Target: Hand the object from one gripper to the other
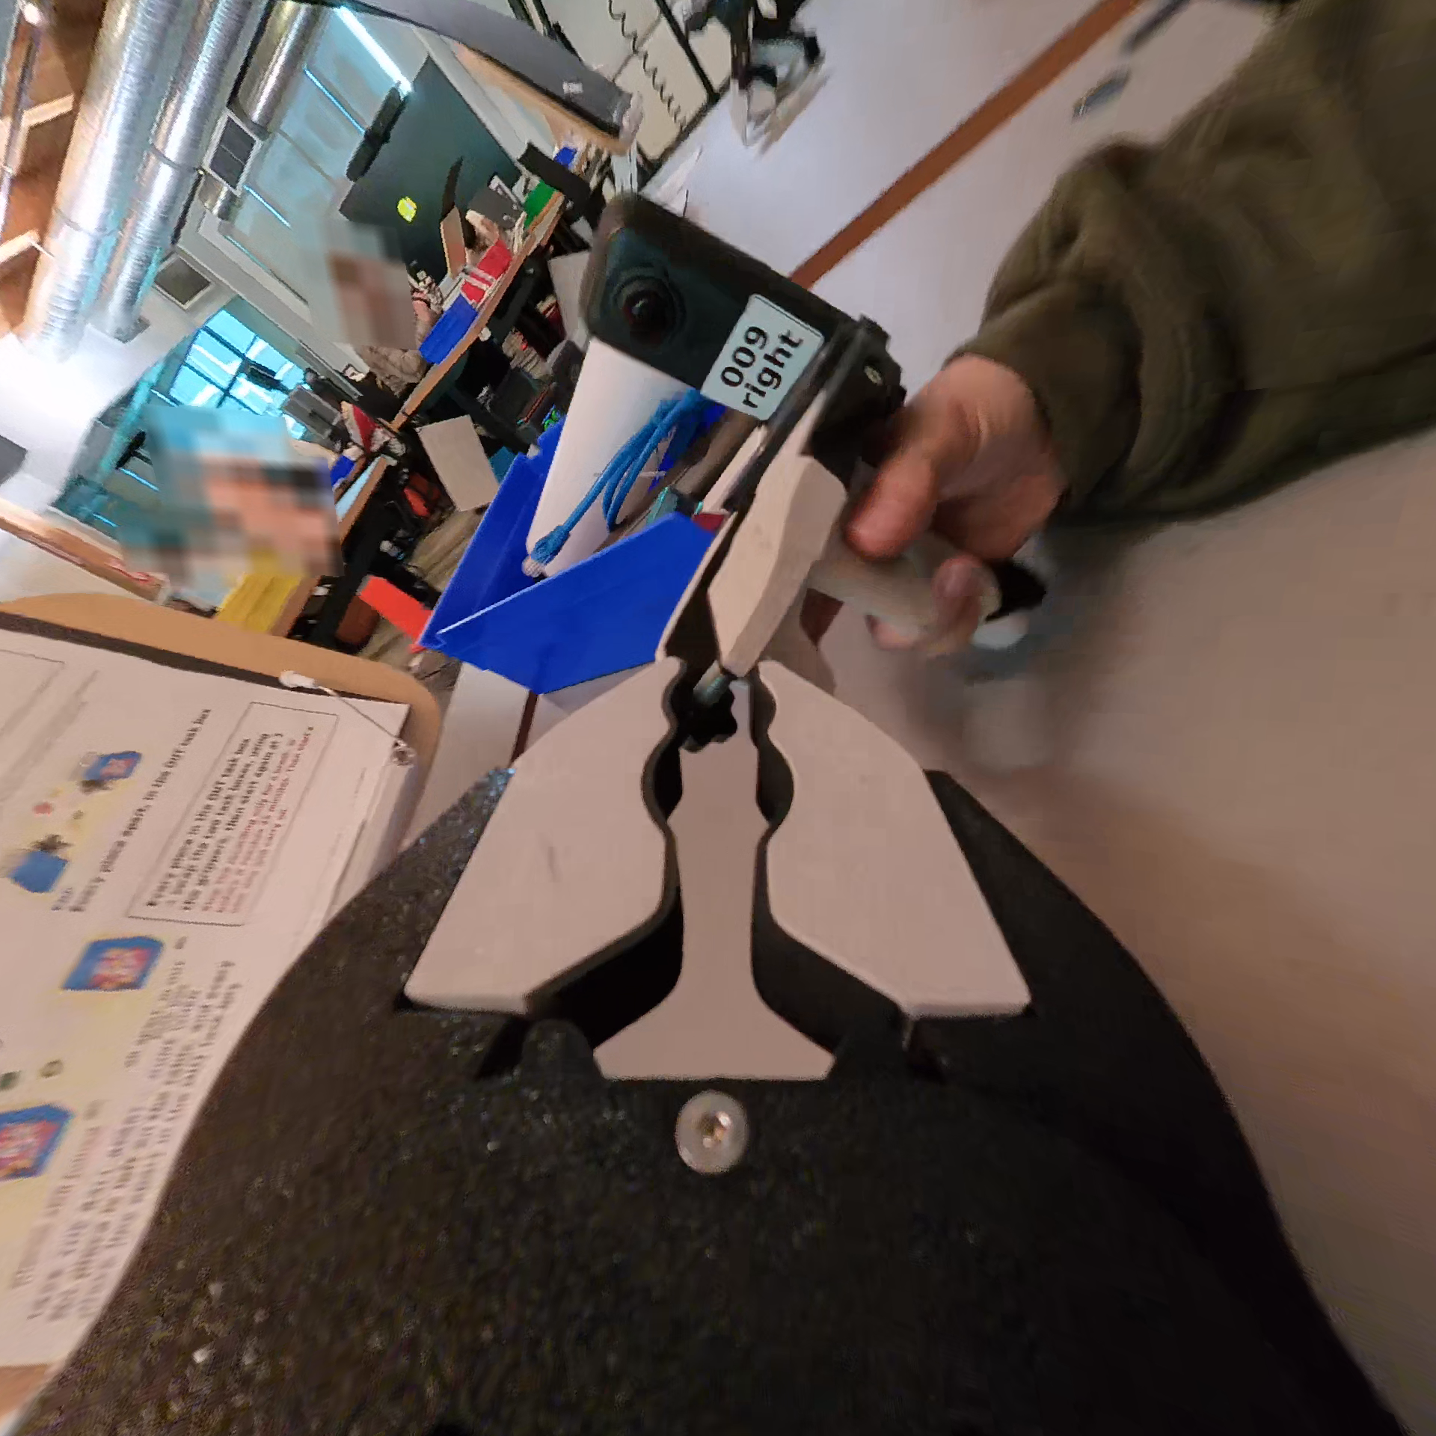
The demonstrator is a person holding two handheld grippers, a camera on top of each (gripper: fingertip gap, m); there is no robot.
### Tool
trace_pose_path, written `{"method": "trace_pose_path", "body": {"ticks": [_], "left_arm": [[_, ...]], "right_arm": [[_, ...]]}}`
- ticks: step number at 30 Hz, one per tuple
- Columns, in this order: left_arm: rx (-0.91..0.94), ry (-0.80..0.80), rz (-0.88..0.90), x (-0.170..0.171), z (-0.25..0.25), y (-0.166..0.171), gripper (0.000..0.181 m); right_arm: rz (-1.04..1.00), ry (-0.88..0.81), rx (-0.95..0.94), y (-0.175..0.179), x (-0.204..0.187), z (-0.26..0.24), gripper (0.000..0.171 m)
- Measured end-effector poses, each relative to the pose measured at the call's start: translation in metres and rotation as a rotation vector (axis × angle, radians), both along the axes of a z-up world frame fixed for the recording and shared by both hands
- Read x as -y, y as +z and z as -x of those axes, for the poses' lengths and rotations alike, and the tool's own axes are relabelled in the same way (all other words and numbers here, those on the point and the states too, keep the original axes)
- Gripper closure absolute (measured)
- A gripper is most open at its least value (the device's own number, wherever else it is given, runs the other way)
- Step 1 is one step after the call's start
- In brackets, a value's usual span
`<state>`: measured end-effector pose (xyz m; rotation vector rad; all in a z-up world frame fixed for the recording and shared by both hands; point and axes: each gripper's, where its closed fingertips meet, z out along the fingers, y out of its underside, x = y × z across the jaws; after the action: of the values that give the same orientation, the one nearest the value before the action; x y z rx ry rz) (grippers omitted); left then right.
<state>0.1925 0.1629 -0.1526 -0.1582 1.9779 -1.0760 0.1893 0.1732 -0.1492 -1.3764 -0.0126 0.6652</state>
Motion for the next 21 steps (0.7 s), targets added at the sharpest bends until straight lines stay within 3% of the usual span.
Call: {"method": "trace_pose_path", "body": {"ticks": [1,5,9,12,15,21], "left_arm": [[-0.024,-0.003,0.06,-0.001,0.001,0.005,0.161],[-0.206,-0.005,0.42,-0.01,0.002,0.026,0.143],[-0.667,0.014,0.772,-0.019,-0.001,0.018,0.133],[-0.978,0.003,0.904,-0.016,0.001,-0.001,0.133],[-1.067,0.02,0.929,-0.017,-0.001,-0.013,0.136],[-0.958,0.066,0.784,-0.015,-0.001,-0.02,0.146]], "right_arm": [[-0.036,-0.044,0.086,0.003,0.001,0.0,0.148],[-0.192,-0.346,0.523,0.016,0.009,-0.01,0.148],[-0.198,-0.527,1.008,0.01,0.007,-0.009,0.148],[-0.178,-0.628,1.372,0.0,0.001,-0.005,0.148],[-0.136,-0.663,1.572,-0.01,-0.005,-0.005,0.147],[-0.101,-0.666,1.611,-0.016,-0.009,-0.008,0.148]]}}
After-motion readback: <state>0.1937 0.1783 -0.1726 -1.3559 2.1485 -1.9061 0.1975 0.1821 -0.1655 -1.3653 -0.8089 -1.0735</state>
